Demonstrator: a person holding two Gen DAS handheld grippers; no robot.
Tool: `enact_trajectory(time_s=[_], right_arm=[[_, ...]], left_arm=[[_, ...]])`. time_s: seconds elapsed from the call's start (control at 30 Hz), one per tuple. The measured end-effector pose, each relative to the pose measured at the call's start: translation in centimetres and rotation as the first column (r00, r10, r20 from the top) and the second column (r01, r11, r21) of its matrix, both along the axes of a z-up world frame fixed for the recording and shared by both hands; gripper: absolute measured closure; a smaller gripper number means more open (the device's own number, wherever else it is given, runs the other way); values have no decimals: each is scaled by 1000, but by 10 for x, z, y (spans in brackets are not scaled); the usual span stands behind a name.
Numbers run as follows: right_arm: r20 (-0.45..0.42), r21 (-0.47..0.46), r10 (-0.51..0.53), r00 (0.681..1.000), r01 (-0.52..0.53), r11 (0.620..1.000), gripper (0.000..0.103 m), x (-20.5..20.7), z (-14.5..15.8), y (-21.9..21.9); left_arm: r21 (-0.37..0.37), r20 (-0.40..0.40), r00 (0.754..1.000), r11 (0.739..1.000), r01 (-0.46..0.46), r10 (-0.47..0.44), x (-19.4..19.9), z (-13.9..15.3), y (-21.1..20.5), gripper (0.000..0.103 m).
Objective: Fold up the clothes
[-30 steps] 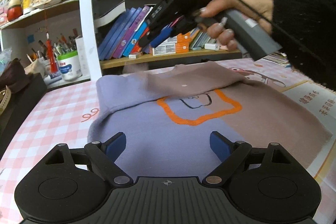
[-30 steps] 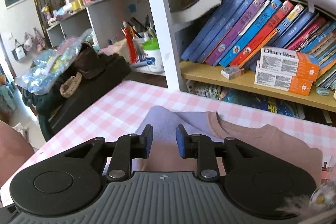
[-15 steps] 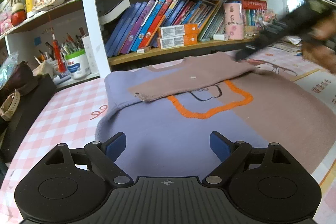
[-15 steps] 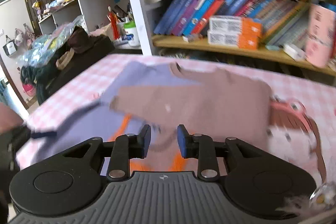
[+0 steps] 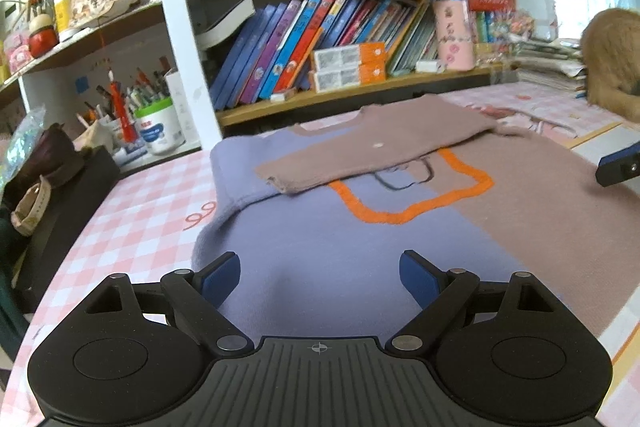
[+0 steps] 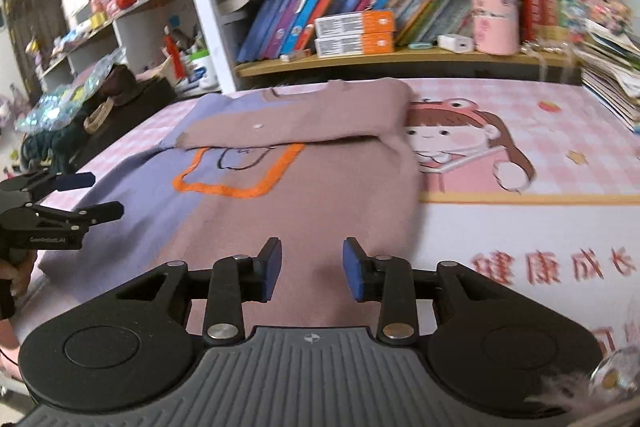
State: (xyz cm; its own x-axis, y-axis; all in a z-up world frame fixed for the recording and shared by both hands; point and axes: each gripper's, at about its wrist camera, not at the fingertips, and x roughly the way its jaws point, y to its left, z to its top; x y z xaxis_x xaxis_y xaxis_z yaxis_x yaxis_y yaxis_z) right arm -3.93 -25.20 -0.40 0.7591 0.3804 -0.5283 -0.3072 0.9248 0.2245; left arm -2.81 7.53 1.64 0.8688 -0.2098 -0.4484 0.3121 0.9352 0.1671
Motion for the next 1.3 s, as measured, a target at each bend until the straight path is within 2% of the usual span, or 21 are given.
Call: enact_trajectory(time_s=[0.13, 0.17, 0.3, 0.4, 0.6, 1.0, 1.3], right_arm=[[-1, 12, -26, 1000, 26, 1000, 67, -5, 0, -15], [-1, 17, -31, 1000, 31, 999, 67, -6, -1, -19], [-12, 34, -47, 999, 47, 998, 66, -10, -5, -28], [-21, 37, -49, 999, 50, 998, 66, -13, -8, -30], [-28, 40, -41, 999, 42, 998, 66, -14, -10, -29], [-39, 43, -38, 998, 40, 998, 66, -14, -11, -29], [-40, 38, -39, 998, 41, 998, 66, -14, -11, -29]], left_arm=[[-87, 85, 996, 996, 21, -13, -18, 6, 13, 14], [-106, 79, 997, 994, 17, -9, -21, 7, 16, 14], [-120, -22, 998, 991, -54, 52, -24, 7, 23, 13], [-94, -50, 993, 989, -115, 111, -26, 4, 29, 13], [-106, -70, 981, 977, -188, 181, -23, 4, 42, 13], [-64, -55, 984, 983, -172, 168, -27, 8, 36, 13], [-65, -66, 982, 981, -182, 178, -25, 6, 38, 13]])
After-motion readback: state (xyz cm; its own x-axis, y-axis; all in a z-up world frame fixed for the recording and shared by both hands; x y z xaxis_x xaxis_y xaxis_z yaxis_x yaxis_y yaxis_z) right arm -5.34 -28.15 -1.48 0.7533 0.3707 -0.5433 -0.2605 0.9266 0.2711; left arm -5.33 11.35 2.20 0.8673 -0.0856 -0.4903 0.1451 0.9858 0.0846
